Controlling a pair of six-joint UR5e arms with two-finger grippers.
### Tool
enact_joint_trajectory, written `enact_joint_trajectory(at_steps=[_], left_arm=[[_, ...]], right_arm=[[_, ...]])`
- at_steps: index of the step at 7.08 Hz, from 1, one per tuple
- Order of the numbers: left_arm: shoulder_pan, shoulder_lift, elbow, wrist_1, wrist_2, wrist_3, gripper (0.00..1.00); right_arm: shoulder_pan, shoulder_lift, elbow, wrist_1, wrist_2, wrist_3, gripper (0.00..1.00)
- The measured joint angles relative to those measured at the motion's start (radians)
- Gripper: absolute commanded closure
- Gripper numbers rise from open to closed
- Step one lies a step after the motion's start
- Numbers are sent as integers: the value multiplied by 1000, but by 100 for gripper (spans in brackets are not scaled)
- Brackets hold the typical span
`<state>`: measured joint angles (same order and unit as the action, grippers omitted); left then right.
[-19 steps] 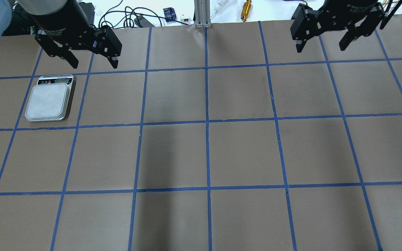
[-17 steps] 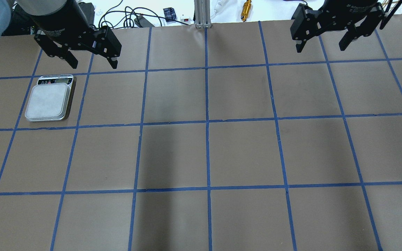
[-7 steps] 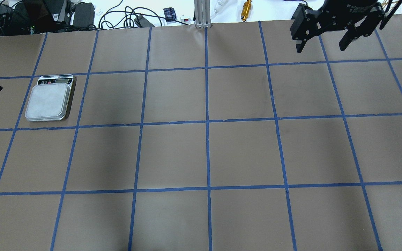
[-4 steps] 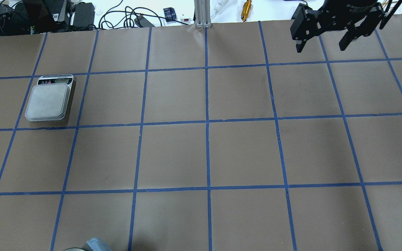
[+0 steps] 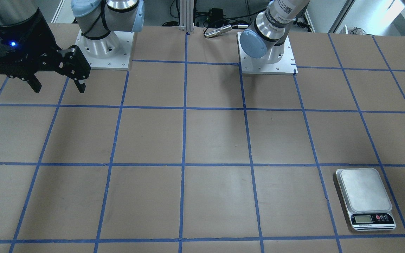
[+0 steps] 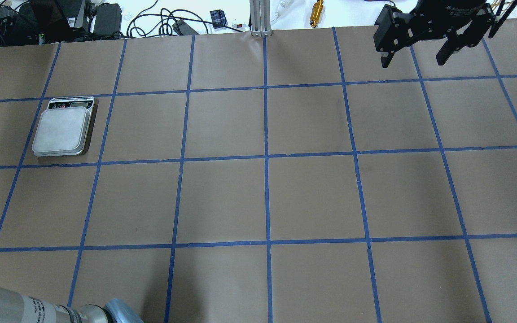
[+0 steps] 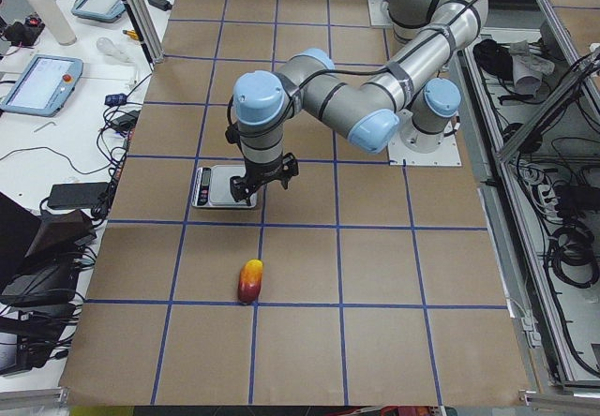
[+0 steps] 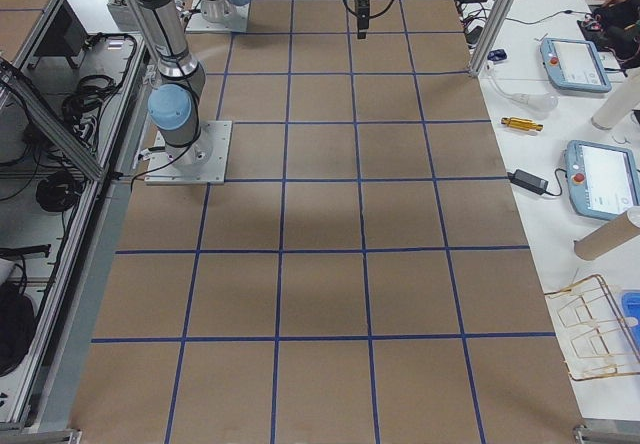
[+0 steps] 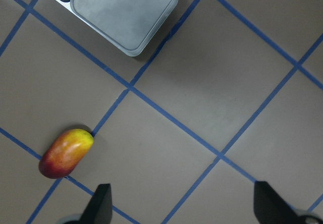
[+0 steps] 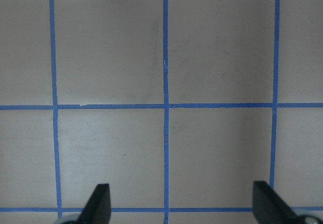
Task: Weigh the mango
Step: 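Lower the left gripper onto the red-yellow mango and close on it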
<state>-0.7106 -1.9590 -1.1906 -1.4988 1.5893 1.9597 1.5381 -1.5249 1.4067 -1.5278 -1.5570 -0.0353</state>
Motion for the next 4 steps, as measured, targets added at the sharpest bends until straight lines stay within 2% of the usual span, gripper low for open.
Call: enact_joint_trajectory(at_steps=[2,4], left_arm=[[17,-140,102,32,-9,145,0],[24,-240,131,82,-20,221,0]], right_arm=[[0,0,0,0,0,0,0],[0,-1,0,0,0,0,0]])
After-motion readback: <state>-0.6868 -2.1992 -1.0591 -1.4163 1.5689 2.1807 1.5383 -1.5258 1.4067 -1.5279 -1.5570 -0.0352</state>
